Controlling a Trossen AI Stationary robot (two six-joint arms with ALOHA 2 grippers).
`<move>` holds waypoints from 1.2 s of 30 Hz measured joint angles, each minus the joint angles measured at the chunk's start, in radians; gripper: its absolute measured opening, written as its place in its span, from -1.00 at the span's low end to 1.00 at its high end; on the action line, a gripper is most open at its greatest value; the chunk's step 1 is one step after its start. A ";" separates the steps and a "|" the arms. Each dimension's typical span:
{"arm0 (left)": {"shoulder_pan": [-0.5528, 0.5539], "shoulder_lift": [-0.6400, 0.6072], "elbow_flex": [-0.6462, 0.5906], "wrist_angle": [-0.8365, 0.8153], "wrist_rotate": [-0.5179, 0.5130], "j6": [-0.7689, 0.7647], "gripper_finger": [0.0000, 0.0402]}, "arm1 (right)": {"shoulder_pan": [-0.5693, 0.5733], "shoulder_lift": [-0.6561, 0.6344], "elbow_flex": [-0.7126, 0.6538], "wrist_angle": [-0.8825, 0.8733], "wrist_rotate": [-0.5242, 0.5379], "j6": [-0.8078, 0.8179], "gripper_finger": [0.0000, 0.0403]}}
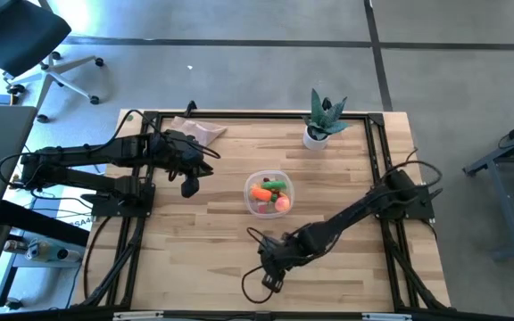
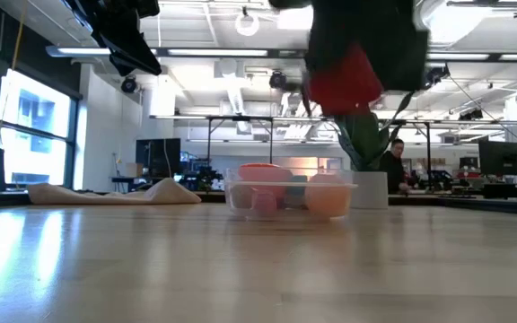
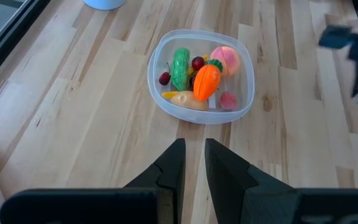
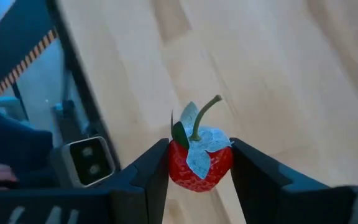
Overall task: Pick and placing Produce into tupperware
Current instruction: Put the strawberry into the transparent bin
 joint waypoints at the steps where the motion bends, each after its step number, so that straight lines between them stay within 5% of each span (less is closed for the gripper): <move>1: 0.000 0.000 0.000 0.000 0.000 0.000 -0.75 | -0.003 -0.010 0.027 -0.031 0.004 -0.030 -0.29; 13: 0.000 -0.001 0.000 0.000 0.000 0.000 -0.75 | -0.157 -0.059 0.496 -0.743 0.393 -0.321 -0.30; 18: 0.000 -0.001 0.000 0.000 0.000 0.000 -0.75 | -0.325 -0.060 0.579 -0.821 0.393 -0.412 -0.30; 26: 0.000 -0.001 0.000 0.000 0.000 0.000 -0.75 | -0.583 -0.059 0.390 -0.693 0.185 -0.546 -0.30; 29: 0.000 -0.001 0.000 0.000 0.000 0.000 -0.75 | -0.612 -0.058 0.261 -0.550 0.071 -0.571 -0.30; 36: 0.000 -0.001 0.000 0.000 0.000 0.000 -0.75 | -0.632 -0.058 0.082 -0.354 -0.002 -0.571 -0.30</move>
